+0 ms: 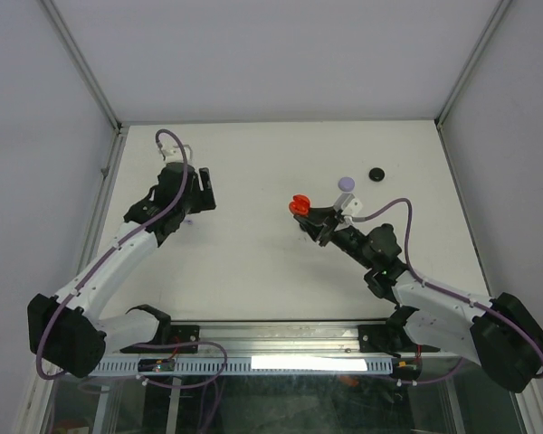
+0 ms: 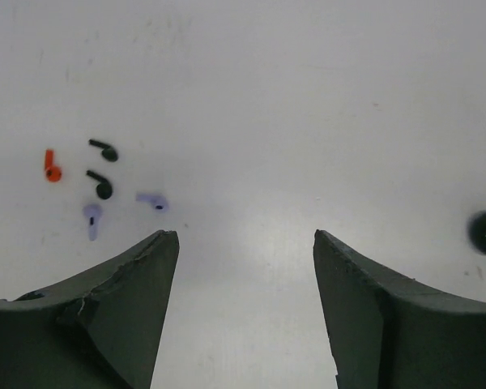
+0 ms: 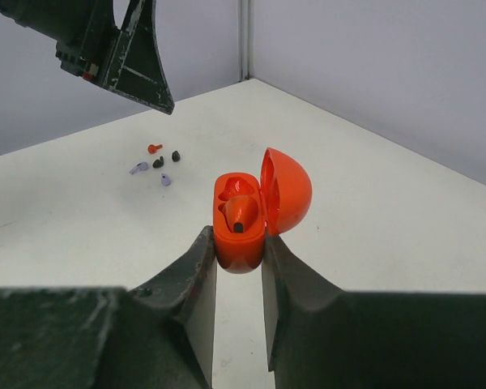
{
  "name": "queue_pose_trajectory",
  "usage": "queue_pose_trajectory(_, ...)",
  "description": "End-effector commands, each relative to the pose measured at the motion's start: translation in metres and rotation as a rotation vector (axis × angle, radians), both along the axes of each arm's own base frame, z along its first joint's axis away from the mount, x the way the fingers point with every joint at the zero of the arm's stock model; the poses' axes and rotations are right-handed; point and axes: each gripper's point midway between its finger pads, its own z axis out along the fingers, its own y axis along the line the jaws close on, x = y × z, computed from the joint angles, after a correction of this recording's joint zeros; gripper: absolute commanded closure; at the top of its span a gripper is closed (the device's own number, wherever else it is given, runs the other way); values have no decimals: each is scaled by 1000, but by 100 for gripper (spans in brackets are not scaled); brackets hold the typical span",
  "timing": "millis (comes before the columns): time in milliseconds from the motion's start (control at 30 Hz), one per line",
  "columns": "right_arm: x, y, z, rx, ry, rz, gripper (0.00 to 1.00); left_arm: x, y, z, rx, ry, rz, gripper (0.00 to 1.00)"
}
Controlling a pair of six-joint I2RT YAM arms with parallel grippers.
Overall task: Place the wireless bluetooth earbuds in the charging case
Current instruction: Pick up the earbud from the center of the board.
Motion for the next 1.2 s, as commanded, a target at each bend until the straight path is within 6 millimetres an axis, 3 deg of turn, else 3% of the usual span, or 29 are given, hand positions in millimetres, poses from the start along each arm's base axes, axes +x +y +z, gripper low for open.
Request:
queue_pose_trajectory(0, -1, -7, 18, 32, -64, -29, 100, 7, 42, -29, 4, 89, 120, 31)
queue_pose_trajectory(200, -1, -12, 14, 16, -77, -46, 100, 21, 110, -61, 5, 190, 317, 37)
queue_pose_trajectory(433, -2, -15, 8, 5, -81, -49, 100, 37, 150, -88, 38, 275, 409, 45)
queue_pose_trajectory(667, -3, -15, 6, -2, -80, -42, 100, 49, 177, -116, 65, 369, 456, 54)
queue_pose_trajectory(1167, -2, -15, 3, -7, -75, -45, 100, 69, 183, -157, 72, 489, 420, 66)
